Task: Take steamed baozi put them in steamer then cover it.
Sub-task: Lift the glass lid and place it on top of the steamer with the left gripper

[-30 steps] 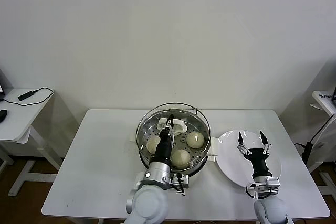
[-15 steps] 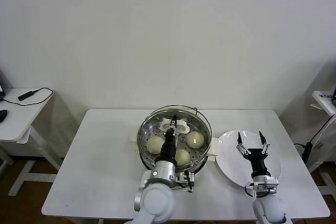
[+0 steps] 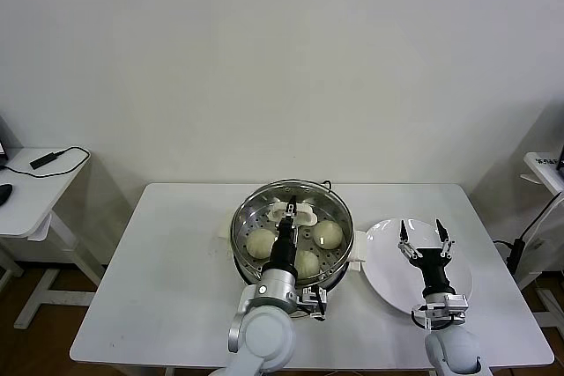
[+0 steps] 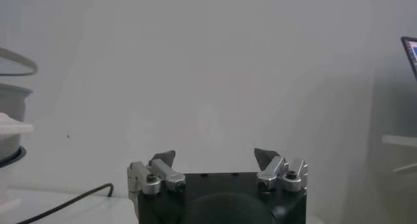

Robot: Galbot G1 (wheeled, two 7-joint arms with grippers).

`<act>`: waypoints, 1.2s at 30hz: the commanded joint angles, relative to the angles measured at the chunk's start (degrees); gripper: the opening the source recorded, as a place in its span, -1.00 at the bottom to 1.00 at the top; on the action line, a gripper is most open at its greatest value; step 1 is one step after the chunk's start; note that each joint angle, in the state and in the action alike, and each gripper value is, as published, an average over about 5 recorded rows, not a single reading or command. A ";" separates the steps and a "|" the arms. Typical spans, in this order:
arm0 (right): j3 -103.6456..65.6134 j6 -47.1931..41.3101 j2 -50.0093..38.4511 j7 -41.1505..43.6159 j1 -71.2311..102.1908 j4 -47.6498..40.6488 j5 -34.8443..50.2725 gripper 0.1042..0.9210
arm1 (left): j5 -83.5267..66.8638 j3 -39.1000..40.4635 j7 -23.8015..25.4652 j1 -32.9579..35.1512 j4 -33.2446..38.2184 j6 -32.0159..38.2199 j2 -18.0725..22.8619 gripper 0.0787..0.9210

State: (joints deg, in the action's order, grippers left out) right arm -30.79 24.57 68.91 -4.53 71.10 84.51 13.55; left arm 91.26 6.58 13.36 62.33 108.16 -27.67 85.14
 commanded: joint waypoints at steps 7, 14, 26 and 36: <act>0.00 -0.01 0.06 -0.12 -0.28 -0.20 0.02 0.76 | 0.79 -0.16 0.75 0.22 -0.40 0.51 -0.04 -0.73; 0.02 0.01 0.05 -0.13 -0.39 -0.30 0.06 0.76 | 1.01 -0.25 0.66 0.51 -0.60 0.70 -0.35 -0.73; 0.10 0.09 0.30 -0.11 -0.59 -0.33 0.07 0.76 | 1.92 -0.46 0.62 0.52 -1.17 1.09 0.21 -0.73; 0.05 0.18 0.43 -0.20 -0.62 -0.18 0.11 0.76 | 2.26 -0.70 1.04 0.96 -0.84 1.43 0.13 -0.73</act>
State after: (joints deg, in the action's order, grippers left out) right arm -30.72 24.68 69.23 -4.68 70.52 84.19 13.65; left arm 93.18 5.93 14.07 63.15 107.09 -26.19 85.32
